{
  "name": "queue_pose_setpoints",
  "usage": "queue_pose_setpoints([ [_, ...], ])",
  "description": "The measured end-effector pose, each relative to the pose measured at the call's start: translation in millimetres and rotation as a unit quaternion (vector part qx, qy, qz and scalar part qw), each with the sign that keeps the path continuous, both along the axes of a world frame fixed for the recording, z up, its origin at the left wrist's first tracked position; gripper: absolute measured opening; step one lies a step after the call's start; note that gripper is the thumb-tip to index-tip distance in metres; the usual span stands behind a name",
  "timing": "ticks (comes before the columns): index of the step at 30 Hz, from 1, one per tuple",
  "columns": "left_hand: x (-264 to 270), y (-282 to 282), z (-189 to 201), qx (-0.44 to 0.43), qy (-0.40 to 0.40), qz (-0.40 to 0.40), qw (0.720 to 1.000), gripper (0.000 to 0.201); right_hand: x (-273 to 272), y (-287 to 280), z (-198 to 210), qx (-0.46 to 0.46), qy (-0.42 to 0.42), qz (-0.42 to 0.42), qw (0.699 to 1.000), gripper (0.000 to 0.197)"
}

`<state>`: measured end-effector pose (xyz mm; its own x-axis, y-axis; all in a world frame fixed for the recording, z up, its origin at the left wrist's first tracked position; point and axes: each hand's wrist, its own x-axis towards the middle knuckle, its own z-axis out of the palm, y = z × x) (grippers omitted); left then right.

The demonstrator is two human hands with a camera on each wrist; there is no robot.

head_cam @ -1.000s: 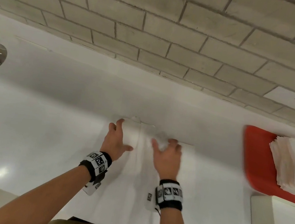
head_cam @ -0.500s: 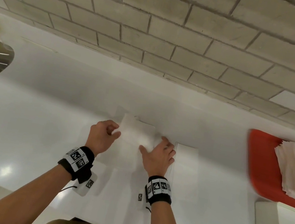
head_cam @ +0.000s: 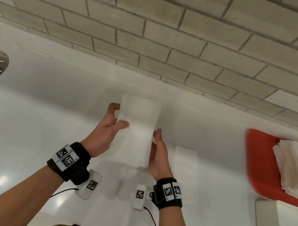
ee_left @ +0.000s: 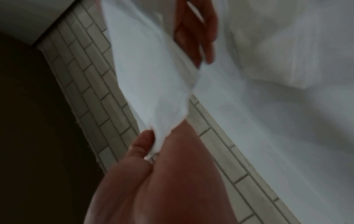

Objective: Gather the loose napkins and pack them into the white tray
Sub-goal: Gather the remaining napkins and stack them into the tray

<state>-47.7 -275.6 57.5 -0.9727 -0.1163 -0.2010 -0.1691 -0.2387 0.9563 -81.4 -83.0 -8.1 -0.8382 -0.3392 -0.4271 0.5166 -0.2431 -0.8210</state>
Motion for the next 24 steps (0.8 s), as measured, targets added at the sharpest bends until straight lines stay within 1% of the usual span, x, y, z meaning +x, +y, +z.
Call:
queue_pose_setpoints([
  [1,0.1,-0.5,0.4,-0.015,0.009,0.006,1.000,0.041,1.3,3.4,4.5,-0.041,-0.005,-0.011,0.999,0.065],
  [2,1.0,-1.5,-1.9,-0.042,0.024,0.019,0.999,0.050,1.9,7.6,8.9,-0.053,-0.002,-0.024,0.998,0.059],
  [4,5.8,-5.3,-11.9,-0.141,0.062,0.045,0.987,0.063,3.8,17.6,13.8,-0.027,0.023,-0.056,0.998,0.050],
  [5,8.1,-6.7,-17.3,-0.203,0.081,0.047,0.975,0.067,4.1,22.1,16.9,0.004,0.039,-0.074,0.996,0.049],
  [7,12.1,-6.4,-25.6,-0.296,0.107,0.018,0.949,0.065,4.0,27.2,20.7,0.096,0.082,-0.110,0.986,0.048],
  [9,15.5,-1.8,-29.7,-0.333,0.107,-0.026,0.937,0.057,5.8,26.6,26.7,0.205,0.153,-0.127,0.958,0.049],
  [11,18.4,5.7,-29.6,-0.325,0.077,-0.035,0.942,0.052,12.9,19.2,37.6,0.295,0.239,-0.115,0.918,0.048],
  [13,18.9,17.0,-25.0,-0.287,0.046,-0.025,0.956,0.045,22.1,9.1,48.9,0.339,0.326,-0.077,0.879,0.051],
  [15,17.9,29.0,-16.4,-0.182,0.017,-0.013,0.983,0.034,32.5,-2.8,55.2,0.377,0.384,-0.009,0.843,0.059],
  [16,17.7,34.2,-11.4,-0.123,0.001,-0.008,0.992,0.032,37.6,-8.1,55.7,0.402,0.397,0.016,0.825,0.063],
  [17,17.3,38.0,-8.1,-0.082,-0.010,0.000,0.997,0.032,41.8,-11.6,54.1,0.422,0.399,0.019,0.814,0.065],
  [18,17.0,40.5,-6.1,-0.074,-0.010,0.013,0.997,0.029,45.5,-12.8,53.2,0.423,0.386,-0.013,0.820,0.063],
  [20,15.5,41.6,-9.8,-0.131,0.014,0.044,0.990,0.019,47.5,-6.6,49.7,0.379,0.321,-0.130,0.858,0.051],
  [21,15.0,40.8,-11.9,-0.161,0.022,0.053,0.985,0.019,46.5,-1.1,48.5,0.359,0.280,-0.176,0.873,0.043],
  [22,15.2,39.3,-13.9,-0.181,0.023,0.062,0.981,0.024,45.1,5.1,46.3,0.353,0.243,-0.200,0.881,0.036],
  [24,15.7,38.5,-16.0,-0.212,0.022,0.079,0.974,0.034,43.6,16.8,40.4,0.364,0.202,-0.205,0.886,0.029],
])
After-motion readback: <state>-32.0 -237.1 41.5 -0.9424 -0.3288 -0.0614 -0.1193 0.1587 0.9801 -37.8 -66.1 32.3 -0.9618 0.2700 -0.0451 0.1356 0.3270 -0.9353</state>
